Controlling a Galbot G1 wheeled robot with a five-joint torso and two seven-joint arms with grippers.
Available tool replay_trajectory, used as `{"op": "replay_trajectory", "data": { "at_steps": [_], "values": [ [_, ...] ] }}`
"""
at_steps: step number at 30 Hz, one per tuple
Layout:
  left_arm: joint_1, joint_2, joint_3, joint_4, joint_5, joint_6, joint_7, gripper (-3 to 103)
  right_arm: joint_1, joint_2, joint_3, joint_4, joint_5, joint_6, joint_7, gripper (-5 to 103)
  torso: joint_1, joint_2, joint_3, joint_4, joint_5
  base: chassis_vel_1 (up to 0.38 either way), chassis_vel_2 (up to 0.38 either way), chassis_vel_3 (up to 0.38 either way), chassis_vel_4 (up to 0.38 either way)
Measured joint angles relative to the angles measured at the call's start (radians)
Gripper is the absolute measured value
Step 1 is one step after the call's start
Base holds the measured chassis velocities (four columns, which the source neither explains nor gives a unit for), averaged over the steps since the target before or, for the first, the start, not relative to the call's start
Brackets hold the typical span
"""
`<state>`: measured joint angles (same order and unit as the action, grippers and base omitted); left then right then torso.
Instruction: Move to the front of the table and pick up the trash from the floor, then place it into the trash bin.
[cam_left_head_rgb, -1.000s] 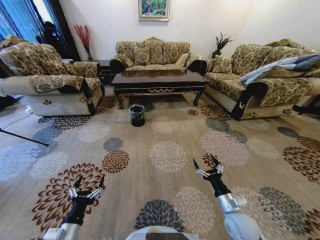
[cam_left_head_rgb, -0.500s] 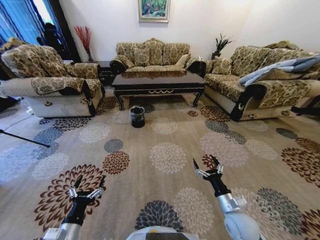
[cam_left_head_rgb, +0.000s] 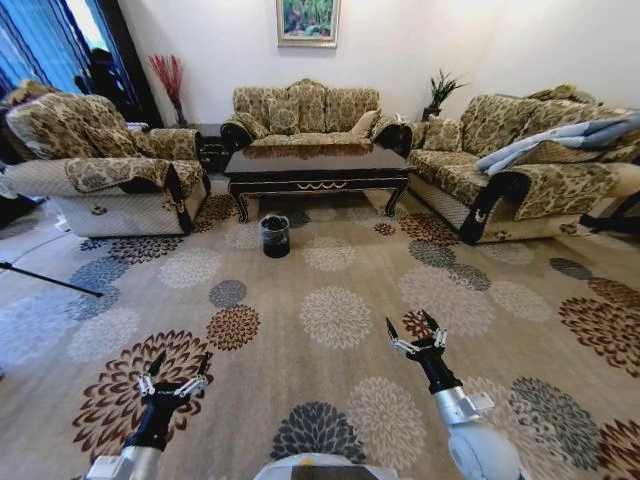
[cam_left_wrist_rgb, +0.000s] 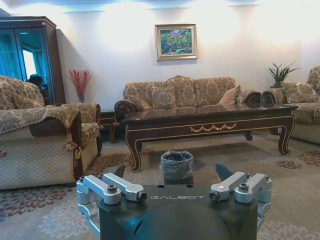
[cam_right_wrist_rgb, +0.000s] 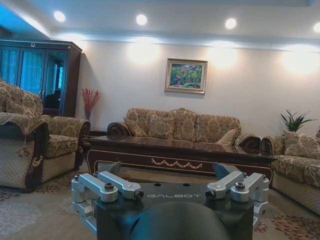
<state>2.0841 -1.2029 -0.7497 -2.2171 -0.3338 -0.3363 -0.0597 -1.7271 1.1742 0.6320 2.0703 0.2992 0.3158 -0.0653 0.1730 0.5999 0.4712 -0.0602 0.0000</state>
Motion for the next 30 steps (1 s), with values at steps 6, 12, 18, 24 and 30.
{"op": "replay_trajectory", "data": {
  "at_steps": [6,12,18,24,30],
  "values": [
    [0.000,0.000,0.000,0.000,0.000,0.000,0.000,100,0.000,0.000,0.000,0.000,0.000,0.000,0.000,100,0.009,0.024,0.015,0.0000,0.0000,0.000,0.000,0.000,0.000],
    [0.000,0.000,0.000,0.000,0.000,0.000,0.000,100,0.000,0.000,0.000,0.000,0.000,0.000,0.000,100,0.020,0.050,0.030,0.0000,0.0000,0.000,0.000,0.000,0.000],
    [0.000,0.000,0.000,0.000,0.000,0.000,0.000,100,0.000,0.000,0.000,0.000,0.000,0.000,0.000,100,0.030,0.074,0.043,0.0000,0.0000,0.000,0.000,0.000,0.000],
    [0.000,0.000,0.000,0.000,0.000,0.000,0.000,100,0.000,0.000,0.000,0.000,0.000,0.000,0.000,100,0.041,0.100,0.058,0.0000,0.0000,0.000,0.000,0.000,0.000],
    [0.000,0.000,0.000,0.000,0.000,0.000,0.000,100,0.000,0.000,0.000,0.000,0.000,0.000,0.000,100,0.053,0.127,0.074,0.0000,0.0000,0.000,0.000,0.000,0.000]
  ]
}}
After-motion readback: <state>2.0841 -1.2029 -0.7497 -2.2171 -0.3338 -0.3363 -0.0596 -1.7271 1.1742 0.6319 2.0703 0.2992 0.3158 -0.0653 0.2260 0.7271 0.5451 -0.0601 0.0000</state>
